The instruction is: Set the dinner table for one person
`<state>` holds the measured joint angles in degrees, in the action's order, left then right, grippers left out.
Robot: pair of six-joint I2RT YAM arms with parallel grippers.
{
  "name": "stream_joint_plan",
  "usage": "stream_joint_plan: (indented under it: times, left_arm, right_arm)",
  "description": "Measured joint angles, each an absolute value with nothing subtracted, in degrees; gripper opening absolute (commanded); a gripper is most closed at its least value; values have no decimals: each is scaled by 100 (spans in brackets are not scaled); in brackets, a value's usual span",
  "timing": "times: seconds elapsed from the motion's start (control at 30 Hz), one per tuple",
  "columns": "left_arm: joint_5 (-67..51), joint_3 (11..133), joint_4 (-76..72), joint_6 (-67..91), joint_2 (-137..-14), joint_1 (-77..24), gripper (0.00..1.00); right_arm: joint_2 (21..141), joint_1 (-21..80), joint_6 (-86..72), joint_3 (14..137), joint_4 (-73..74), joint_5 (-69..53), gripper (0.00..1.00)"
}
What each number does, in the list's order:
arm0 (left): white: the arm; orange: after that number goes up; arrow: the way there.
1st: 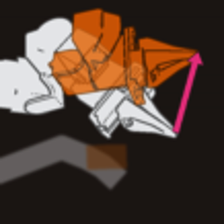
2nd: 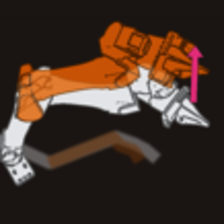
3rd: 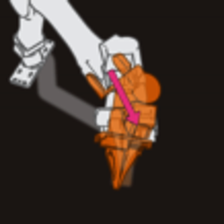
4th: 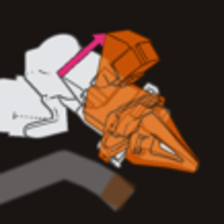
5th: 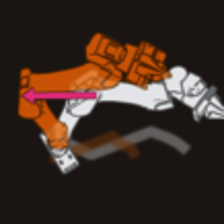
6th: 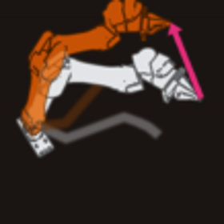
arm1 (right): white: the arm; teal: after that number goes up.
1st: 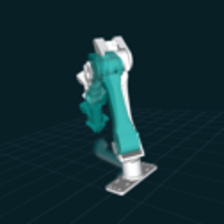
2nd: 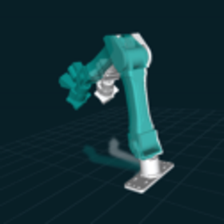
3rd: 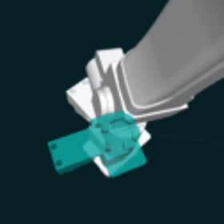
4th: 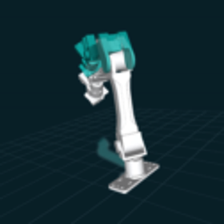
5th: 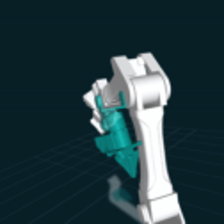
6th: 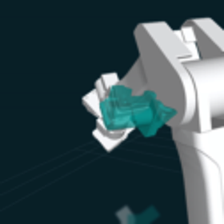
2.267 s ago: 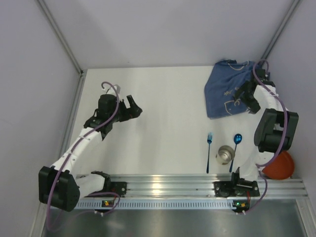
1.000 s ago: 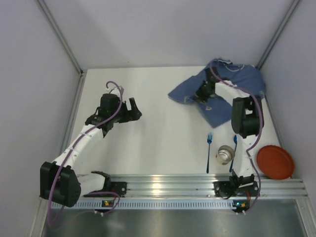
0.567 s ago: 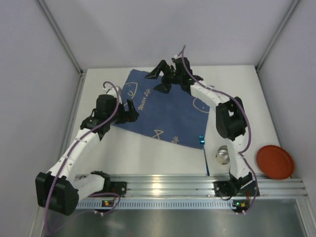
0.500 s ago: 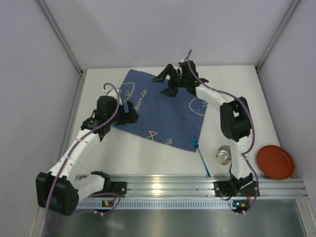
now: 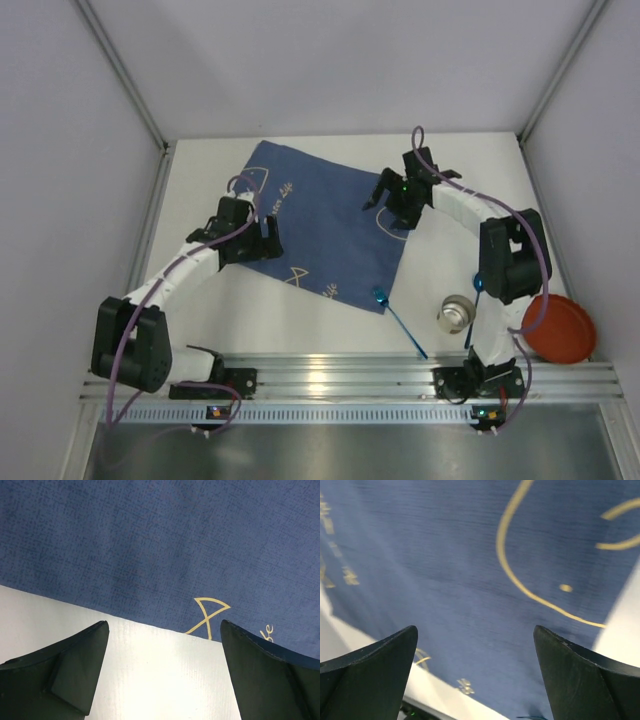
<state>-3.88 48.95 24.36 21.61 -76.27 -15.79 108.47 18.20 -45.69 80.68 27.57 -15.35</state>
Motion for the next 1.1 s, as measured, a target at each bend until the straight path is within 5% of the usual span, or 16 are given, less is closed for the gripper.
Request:
stream_joint_plan:
  times: [0.33, 0.87, 1.1]
  left_arm:
    - [-266, 4906, 2585, 2261, -7286, -1579, 98]
    - [8, 5223, 2849, 2567, -7653, -1579, 99]
    - [-38, 5688, 2912, 2720, -8112, -1579, 98]
  right_arm:
    - [11511, 1754, -3964, 8412, 3848, -493, 100]
    - [13517, 1179, -3288, 11701, 4692, -399, 100]
    - [13745, 947, -2982, 12088, 4609, -816, 100]
